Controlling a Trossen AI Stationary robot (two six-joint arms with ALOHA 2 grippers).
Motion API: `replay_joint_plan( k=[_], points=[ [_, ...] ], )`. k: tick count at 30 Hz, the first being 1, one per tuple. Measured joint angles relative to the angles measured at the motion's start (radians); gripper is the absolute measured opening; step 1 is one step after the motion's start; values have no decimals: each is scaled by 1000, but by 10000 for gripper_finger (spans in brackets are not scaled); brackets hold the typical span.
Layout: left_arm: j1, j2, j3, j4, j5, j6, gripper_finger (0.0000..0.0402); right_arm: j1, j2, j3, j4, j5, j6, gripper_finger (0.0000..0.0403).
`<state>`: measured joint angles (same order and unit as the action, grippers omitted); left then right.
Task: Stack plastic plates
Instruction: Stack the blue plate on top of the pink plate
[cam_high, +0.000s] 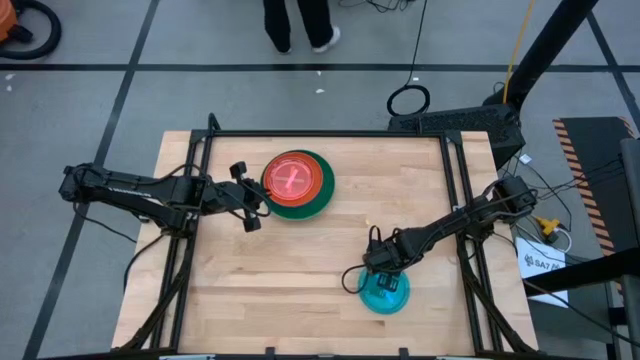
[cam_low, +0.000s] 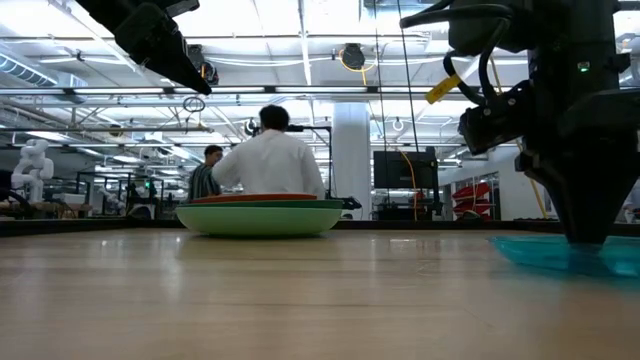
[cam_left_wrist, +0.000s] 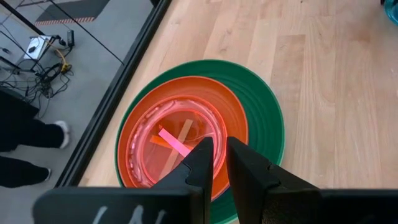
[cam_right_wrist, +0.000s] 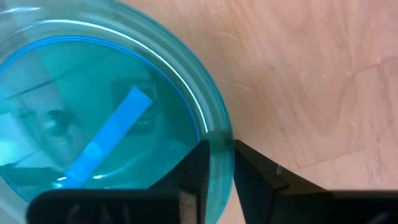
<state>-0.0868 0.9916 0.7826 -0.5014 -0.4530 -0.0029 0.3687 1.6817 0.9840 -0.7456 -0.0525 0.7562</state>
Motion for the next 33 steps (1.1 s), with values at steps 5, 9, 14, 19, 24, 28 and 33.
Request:
replay_joint_plan(
  k=[5,9,14,19,24,28,33],
  points=[
    [0,0,0,0,0,0,53,0,-2,0,1,0,-2,23],
    [0,0,0,0,0,0,53,0,-3,0,2,-3,-2,4],
    [0,0,0,-1,0,-1,53,-1,-5,0,1,-4,-2,7],
    [0,0,0,-1,0,-1,53,-1,-5,0,1,-4,-2,10],
    [0,0,0,-1,0,-1,53,-2,-3,18,-10,-3,-9,10],
    [0,0,0,-1,0,-1,53,-12,-3,51,-6,-2,-24,10],
    [0,0,0,-1,0,0,53,-41,-3,89,-8,0,-44,10]
  ],
)
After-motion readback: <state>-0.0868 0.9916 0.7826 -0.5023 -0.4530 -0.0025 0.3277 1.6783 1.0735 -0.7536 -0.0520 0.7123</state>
